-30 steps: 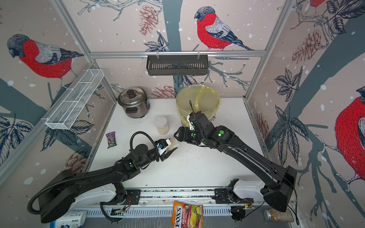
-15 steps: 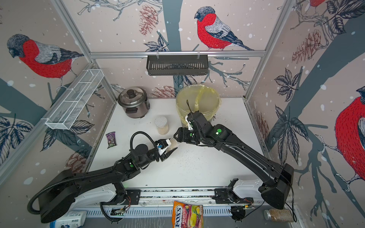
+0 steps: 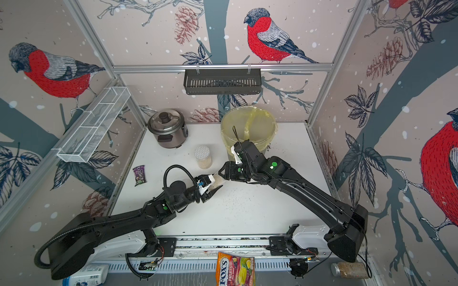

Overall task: Empty moldy rice from jars
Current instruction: Unscrew the lid from the jar.

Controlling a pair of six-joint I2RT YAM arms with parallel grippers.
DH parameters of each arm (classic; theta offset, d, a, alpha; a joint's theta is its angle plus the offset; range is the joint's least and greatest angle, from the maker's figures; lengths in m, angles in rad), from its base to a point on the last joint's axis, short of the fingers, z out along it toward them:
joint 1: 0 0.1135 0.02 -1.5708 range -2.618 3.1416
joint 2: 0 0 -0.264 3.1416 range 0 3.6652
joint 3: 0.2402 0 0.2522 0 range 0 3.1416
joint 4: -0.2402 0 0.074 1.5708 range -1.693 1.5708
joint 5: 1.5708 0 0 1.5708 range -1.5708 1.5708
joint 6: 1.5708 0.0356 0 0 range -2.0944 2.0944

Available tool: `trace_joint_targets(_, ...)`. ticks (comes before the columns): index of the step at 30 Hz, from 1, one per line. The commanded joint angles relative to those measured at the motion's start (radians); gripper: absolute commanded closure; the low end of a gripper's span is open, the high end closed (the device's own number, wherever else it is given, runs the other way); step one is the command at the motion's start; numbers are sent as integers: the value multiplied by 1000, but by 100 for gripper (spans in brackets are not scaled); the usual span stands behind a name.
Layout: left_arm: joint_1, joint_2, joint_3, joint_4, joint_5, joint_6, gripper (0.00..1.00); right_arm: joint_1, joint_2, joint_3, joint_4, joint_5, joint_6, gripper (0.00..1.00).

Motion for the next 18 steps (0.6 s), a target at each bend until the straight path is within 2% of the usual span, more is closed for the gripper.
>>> trace_joint_targets(1,0,-1,6,52,5,10,100,0,2,5,10,-54,-81,53)
trace_joint_targets(5,2,-1,0,52,22,-10,100,-31,12,25,-30,-86,-212,71)
trace_joint_targets(6,1,1,-3,52,30,-17,100,-48,14,32,-44,-95,-252,73)
trace_joint_targets(10,1,7,-11,59,57,-39,100,-96,24,69,-85,-98,-467,74)
trace_joint_targets(13,3,-6,-25,82,75,-65,100,-101,20,74,-59,-83,-599,78)
trace_joint_targets(18,3,-25,-25,71,110,-81,100,-117,26,97,-56,-136,-801,82)
